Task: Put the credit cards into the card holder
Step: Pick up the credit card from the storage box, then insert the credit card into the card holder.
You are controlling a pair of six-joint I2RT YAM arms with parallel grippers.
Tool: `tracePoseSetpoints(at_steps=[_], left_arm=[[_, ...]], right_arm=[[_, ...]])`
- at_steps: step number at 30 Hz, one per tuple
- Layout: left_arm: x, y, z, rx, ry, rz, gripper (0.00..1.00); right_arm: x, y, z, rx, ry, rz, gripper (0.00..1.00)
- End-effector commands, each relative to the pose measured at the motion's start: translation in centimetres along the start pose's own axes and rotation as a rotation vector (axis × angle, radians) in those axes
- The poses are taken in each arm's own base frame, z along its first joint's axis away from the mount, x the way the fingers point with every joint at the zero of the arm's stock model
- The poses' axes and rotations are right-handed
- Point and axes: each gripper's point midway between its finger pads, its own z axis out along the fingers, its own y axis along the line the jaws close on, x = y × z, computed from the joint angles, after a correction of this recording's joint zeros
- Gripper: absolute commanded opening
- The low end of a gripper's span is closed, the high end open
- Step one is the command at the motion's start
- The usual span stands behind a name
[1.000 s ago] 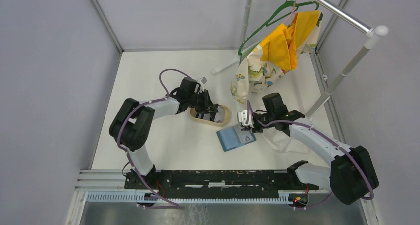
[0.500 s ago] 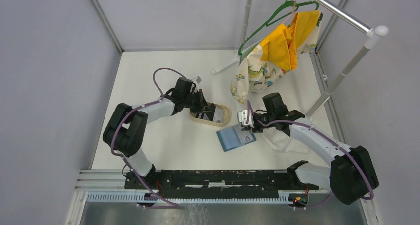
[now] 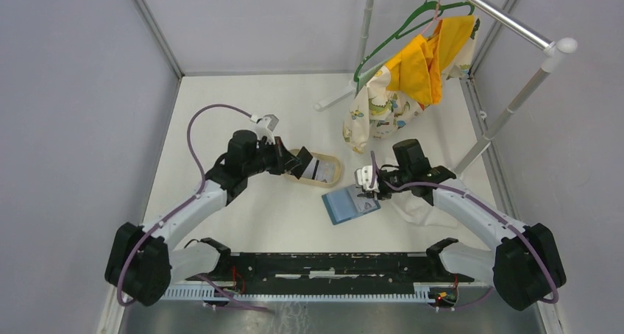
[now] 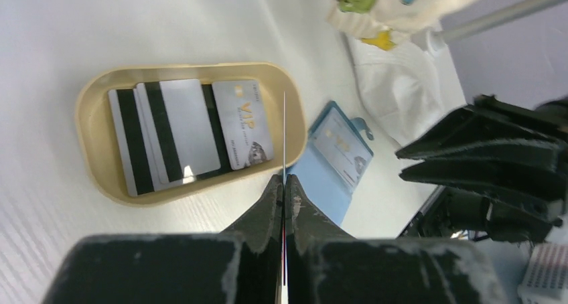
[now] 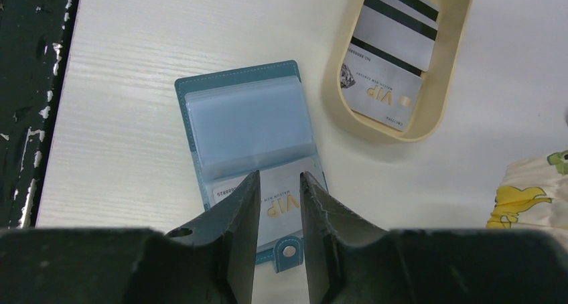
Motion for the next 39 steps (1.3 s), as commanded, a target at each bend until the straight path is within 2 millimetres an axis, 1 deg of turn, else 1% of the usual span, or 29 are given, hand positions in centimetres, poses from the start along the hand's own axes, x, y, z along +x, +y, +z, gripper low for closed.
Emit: tracePoseSetpoints(at_steps=[1, 3, 7, 13, 16, 21, 26, 31, 34, 39], left_arm=[[-1.6, -3.8, -2.4, 0.181, -0.125, 0.147, 0.02], [-0.9, -5.2, -3.1, 0.237, -0.134, 0.171, 0.02], [0.9, -7.5, -3.4, 0.316, -0.117, 0.214, 0.02], [3.7, -10.7, -3.3, 0.37, -0.097, 0.31, 0.02], [4.9, -11.8, -2.9, 0.367, -0.09, 0.356, 0.02], [5.9, -11.6, -2.3, 0.33, -0.08, 0.388, 0.02], [6.8, -11.8, -2.2, 0.326, -0.088, 0.438, 0.02], [8.3, -13.0, -2.4, 0.381, -0.088, 0.535, 0.02], [8.8, -12.9, -2.3, 0.381, -0.09, 0.575, 0.02], [9.9, -12.8, -1.8, 0.369, -0.072, 0.622, 0.02]], right_arm=[[-1.8, 0.4, -0.2, -0.006, -0.088, -0.1, 0.36], [-1.9, 0.7, -0.2, -0.015, -0.104, -0.127, 0.39], [-2.2, 2.0, -0.1, -0.063, -0.142, -0.167, 0.45], [-2.3, 2.6, -0.1, -0.094, -0.154, -0.191, 0.49], [-2.3, 3.0, -0.2, -0.115, -0.159, -0.206, 0.5], [-2.7, 3.3, -0.4, -0.126, -0.169, -0.236, 0.52], [-2.9, 3.9, -0.6, -0.147, -0.183, -0.267, 0.55], [-3.0, 5.3, -0.7, -0.201, -0.214, -0.313, 0.62], [-3.0, 6.0, -0.7, -0.227, -0.231, -0.322, 0.66], [-2.9, 6.4, -0.6, -0.243, -0.241, -0.302, 0.67]])
